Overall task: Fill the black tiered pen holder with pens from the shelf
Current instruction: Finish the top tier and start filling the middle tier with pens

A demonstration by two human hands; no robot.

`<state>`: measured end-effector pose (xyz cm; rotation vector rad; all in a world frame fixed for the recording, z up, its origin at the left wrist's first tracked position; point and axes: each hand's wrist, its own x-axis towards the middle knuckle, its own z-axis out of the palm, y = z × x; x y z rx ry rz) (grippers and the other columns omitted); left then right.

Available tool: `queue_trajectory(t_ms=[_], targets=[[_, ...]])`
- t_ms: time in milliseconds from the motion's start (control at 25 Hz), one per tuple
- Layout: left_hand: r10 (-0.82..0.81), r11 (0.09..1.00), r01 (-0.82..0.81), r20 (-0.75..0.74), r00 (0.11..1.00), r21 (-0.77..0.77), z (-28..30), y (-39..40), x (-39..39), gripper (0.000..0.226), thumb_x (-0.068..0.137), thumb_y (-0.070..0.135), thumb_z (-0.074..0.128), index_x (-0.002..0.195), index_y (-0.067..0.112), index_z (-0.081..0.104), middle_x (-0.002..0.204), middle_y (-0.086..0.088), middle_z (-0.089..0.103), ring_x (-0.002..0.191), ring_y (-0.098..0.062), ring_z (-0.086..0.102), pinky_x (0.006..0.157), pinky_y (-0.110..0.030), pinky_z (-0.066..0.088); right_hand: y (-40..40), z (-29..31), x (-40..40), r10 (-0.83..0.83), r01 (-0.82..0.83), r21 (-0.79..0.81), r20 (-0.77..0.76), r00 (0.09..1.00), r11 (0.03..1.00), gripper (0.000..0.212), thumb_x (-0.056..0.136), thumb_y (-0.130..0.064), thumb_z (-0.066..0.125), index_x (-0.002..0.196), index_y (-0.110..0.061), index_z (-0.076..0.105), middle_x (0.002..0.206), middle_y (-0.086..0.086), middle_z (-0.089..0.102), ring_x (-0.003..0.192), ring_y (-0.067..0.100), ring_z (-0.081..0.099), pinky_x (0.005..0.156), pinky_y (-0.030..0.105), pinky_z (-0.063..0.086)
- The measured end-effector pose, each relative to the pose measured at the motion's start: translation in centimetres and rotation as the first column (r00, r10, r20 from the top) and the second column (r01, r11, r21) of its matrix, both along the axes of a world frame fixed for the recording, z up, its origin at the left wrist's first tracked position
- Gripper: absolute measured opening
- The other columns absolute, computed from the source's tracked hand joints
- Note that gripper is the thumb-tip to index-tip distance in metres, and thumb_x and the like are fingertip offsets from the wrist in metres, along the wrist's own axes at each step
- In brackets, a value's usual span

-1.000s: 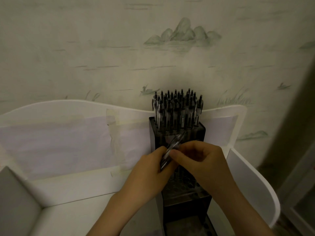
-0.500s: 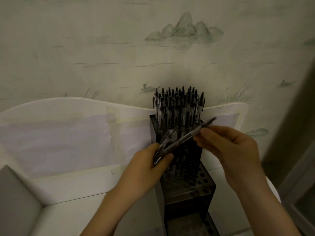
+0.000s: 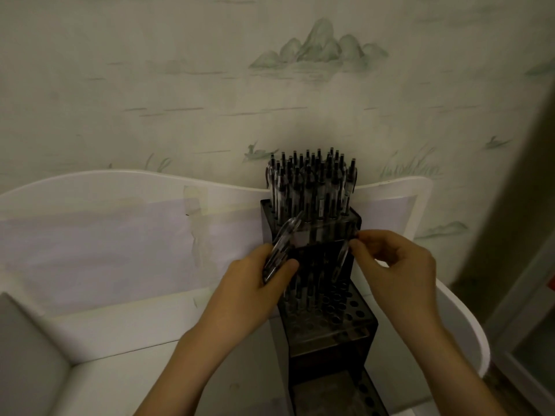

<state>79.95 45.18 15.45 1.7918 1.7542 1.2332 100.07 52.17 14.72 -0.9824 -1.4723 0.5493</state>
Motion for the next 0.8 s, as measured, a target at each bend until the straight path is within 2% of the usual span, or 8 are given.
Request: queue_trajectory(t_ms=[360, 440, 520, 640, 800], targets=[[-0.013, 1.0, 0.013, 0.002, 1.0, 0.014, 0.2, -0.2, -0.2, 0.025, 0.092, 0.043, 0.057, 0.075, 0.026, 0.053, 0.057, 0.024, 0.055, 0.048, 0.005, 0.049, 0.045, -0.008, 0.032, 0.5, -1.2, -0.5, -0.013, 0.018, -0.03, 0.148, 0.989, 0.999, 0.022, 0.083, -0.02, 0.075, 0.085, -0.04, 0.067, 0.072, -0.027, 0.066, 0.075, -0.009, 0.064, 0.068, -0.002, 0.042], [-0.018, 1.0, 0.018, 0.01, 1.0, 0.021, 0.2, -0.2, -0.2, 0.028, 0.091, 0.045, 0.056, 0.074, 0.023, 0.053, 0.056, 0.021, 0.055, 0.048, 0.003, 0.048, 0.046, -0.01, 0.032, 1.0, -1.4, -0.1, 0.01, 0.013, -0.087, 0.254, 0.967, 0.996, 0.023, 0.083, -0.021, 0.075, 0.083, -0.042, 0.066, 0.075, -0.027, 0.065, 0.074, -0.014, 0.061, 0.065, -0.004, 0.04], [-0.026, 0.999, 0.026, 0.015, 1.0, 0.027, 0.3, -0.2, 0.0, 0.03, 0.091, 0.047, 0.056, 0.073, 0.022, 0.052, 0.056, 0.019, 0.053, 0.047, 0.002, 0.047, 0.046, -0.011, 0.032, 1.2, -2.3, 0.0, 0.06, 0.003, -0.199, 0.312, 0.948, 0.98, 0.016, 0.084, -0.021, 0.074, 0.087, -0.036, 0.07, 0.079, -0.023, 0.066, 0.07, -0.016, 0.059, 0.064, -0.005, 0.039], [-0.032, 0.999, 0.031, 0.011, 0.999, 0.03, 0.3, -0.2, 0.2, 0.029, 0.091, 0.047, 0.055, 0.072, 0.025, 0.05, 0.055, 0.02, 0.053, 0.049, 0.002, 0.048, 0.047, -0.011, 0.033, 1.3, -3.4, 0.2, 0.04, 0.032, -0.23, 0.302, 0.953, 0.973, 0.013, 0.083, -0.021, 0.076, 0.096, -0.022, 0.075, 0.076, -0.026, 0.063, 0.072, -0.019, 0.059, 0.064, -0.005, 0.039], [-0.056, 0.998, 0.055, 0.01, 0.998, 0.022, 0.3, -0.4, 0.6, 0.028, 0.091, 0.044, 0.057, 0.071, 0.027, 0.049, 0.058, 0.021, 0.053, 0.051, 0.003, 0.048, 0.049, -0.011, 0.034, 0.4, -2.6, 0.3, 0.02, 0.033, -0.19, 0.27, 0.963, 0.981, 0.021, 0.08, -0.021, 0.079, 0.099, -0.024, 0.074, 0.075, -0.023, 0.067, 0.077, -0.016, 0.06, 0.069, -0.005, 0.04]])
